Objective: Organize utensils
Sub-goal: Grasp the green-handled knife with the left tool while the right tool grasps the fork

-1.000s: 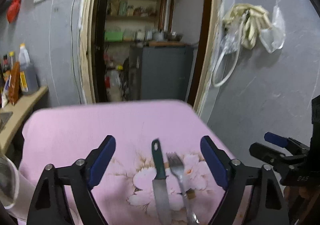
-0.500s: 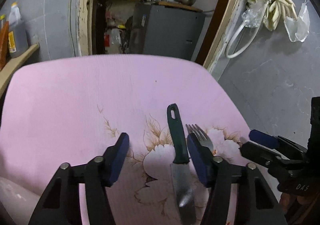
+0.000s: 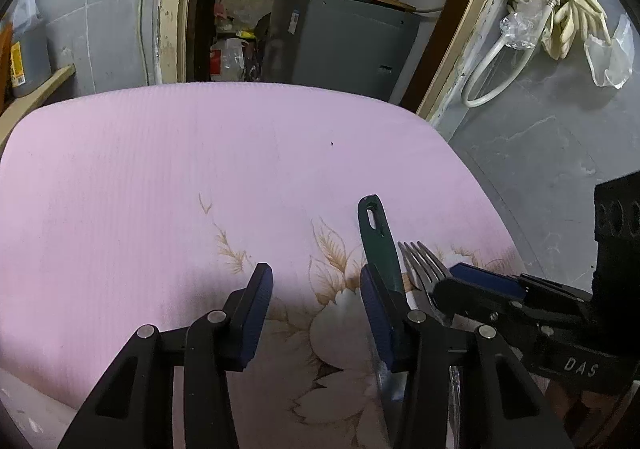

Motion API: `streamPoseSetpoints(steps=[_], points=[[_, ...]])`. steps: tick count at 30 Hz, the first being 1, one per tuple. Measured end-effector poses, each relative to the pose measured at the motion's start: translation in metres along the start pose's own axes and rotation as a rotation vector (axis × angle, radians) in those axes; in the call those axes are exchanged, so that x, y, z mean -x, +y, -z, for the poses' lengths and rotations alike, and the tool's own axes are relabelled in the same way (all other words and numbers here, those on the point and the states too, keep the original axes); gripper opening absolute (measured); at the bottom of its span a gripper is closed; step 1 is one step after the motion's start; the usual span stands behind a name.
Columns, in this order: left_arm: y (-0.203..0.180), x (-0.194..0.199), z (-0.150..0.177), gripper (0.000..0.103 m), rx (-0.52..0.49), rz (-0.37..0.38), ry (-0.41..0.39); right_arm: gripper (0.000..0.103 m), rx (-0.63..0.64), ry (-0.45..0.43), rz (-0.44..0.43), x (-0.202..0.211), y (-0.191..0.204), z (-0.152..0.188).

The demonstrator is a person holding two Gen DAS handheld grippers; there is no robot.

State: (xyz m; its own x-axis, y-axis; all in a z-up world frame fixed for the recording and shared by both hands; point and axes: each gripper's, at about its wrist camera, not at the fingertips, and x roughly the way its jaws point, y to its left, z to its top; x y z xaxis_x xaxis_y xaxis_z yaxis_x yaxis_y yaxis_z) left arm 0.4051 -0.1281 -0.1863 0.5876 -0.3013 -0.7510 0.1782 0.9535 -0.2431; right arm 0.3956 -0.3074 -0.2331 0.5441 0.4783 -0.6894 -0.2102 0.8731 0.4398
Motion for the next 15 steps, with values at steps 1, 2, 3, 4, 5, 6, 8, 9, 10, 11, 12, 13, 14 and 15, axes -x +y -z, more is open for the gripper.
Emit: streamPoseSetpoints(steps=[1, 2, 3, 4, 5, 6, 8, 9, 10, 11, 12, 13, 14, 15], points=[[0.000, 0.000, -0.001, 0.042, -0.001, 0.003, 0.001, 0.024, -0.006, 0.003, -0.015, -0.002, 0.000, 0.000], [-0.001, -0.001, -0.001, 0.041, -0.002, 0.007, 0.002, 0.023, -0.013, 0.005, -0.026, -0.004, -0.001, -0.001], [-0.001, -0.002, -0.002, 0.040, -0.002, 0.013, 0.004, 0.020, -0.018, 0.003, -0.033, -0.004, -0.002, -0.001], [-0.002, -0.003, -0.004, 0.040, -0.001, 0.020, 0.006, 0.018, -0.020, 0.001, -0.036, -0.004, -0.003, -0.001], [-0.002, -0.004, -0.005, 0.039, 0.002, 0.026, 0.008, 0.016, -0.020, -0.004, -0.041, -0.004, -0.002, -0.002], [-0.002, -0.005, -0.006, 0.038, 0.006, 0.032, 0.011, 0.014, -0.020, -0.007, -0.042, -0.003, -0.003, -0.001], [-0.003, -0.008, -0.007, 0.036, 0.007, 0.043, 0.016, 0.010, -0.018, -0.018, -0.041, 0.001, -0.003, -0.001], [-0.005, -0.009, -0.009, 0.036, 0.004, 0.051, 0.020, 0.004, -0.017, -0.024, -0.037, 0.003, -0.004, -0.001], [-0.006, -0.010, -0.010, 0.036, 0.001, 0.059, 0.024, 0.001, -0.017, -0.027, -0.033, 0.005, -0.006, -0.001], [-0.008, -0.011, -0.011, 0.036, -0.003, 0.069, 0.029, 0.001, -0.017, -0.027, -0.029, 0.007, -0.007, -0.002], [-0.011, -0.013, -0.012, 0.036, -0.009, 0.078, 0.036, 0.001, -0.022, -0.025, -0.031, 0.008, -0.010, -0.002], [-0.013, -0.015, -0.013, 0.036, -0.015, 0.084, 0.042, 0.001, -0.037, -0.020, -0.039, 0.008, -0.013, -0.002], [-0.015, -0.017, -0.014, 0.036, -0.022, 0.088, 0.049, 0.001, -0.049, -0.016, -0.049, 0.008, -0.017, -0.002], [-0.017, -0.019, -0.016, 0.036, -0.028, 0.088, 0.056, 0.001, -0.066, -0.014, -0.065, 0.008, -0.019, -0.002]])
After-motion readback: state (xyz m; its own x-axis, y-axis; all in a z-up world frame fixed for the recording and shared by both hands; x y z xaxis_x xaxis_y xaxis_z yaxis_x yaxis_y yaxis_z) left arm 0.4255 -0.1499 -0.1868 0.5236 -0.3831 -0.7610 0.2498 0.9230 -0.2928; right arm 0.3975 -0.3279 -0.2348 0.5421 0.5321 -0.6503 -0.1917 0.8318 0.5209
